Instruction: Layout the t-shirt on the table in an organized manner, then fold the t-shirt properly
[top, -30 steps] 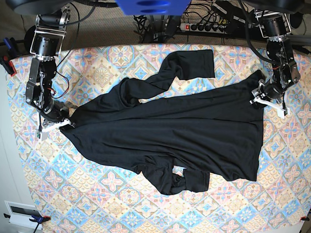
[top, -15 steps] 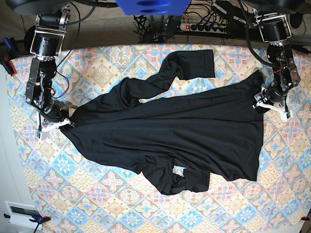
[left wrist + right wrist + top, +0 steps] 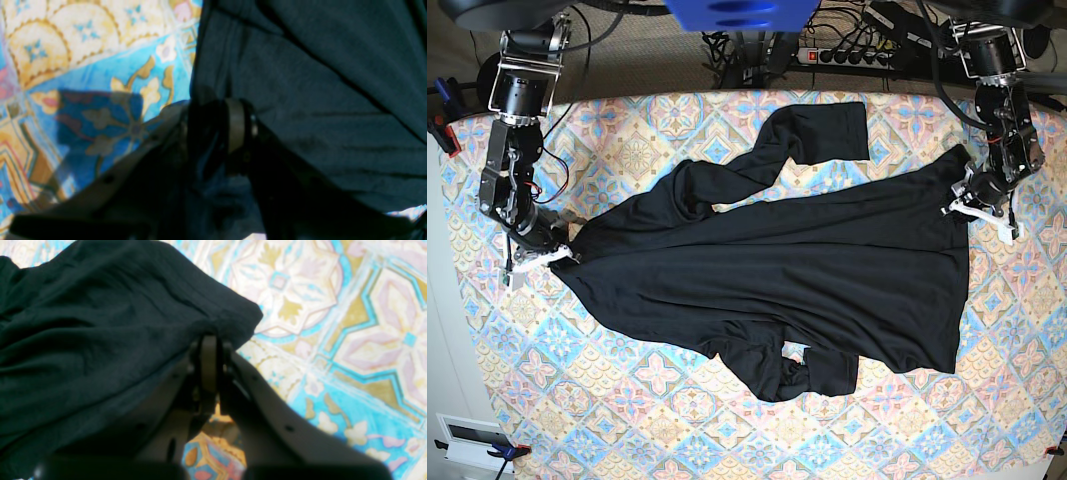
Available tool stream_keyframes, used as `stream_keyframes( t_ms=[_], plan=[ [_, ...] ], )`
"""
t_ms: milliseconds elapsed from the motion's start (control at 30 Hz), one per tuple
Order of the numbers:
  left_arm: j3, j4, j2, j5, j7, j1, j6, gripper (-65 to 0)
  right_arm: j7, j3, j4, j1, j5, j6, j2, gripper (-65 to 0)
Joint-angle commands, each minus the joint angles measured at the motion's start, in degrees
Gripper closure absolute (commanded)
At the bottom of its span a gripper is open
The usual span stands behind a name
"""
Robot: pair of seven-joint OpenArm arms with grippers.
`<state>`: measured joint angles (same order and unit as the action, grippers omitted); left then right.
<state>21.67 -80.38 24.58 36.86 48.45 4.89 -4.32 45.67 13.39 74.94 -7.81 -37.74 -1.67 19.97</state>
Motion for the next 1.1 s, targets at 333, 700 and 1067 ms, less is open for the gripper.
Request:
stream_keyframes(
  t_ms=[333, 700, 1067],
  plan=[
    [0.61, -1.42, 1.05, 0.54, -0.84, -1.15, -0.12, 0.0, -0.97, 0.37, 0.89, -1.20, -0.37, -0.31, 1.00, -0.5],
    [1.41, -8.90, 1.40, 4.76, -0.67, 1.58, -0.12, 0.0, -0.97, 0.37, 0.89, -1.20, -0.37, -0.31, 1.00, -0.5],
    [2.99, -16.10, 1.75, 4.85, -0.58, 7.11, -0.12, 0.0, -0.97, 0.37, 0.89, -1.20, -0.37, -0.31, 1.00, -0.5]
  ],
)
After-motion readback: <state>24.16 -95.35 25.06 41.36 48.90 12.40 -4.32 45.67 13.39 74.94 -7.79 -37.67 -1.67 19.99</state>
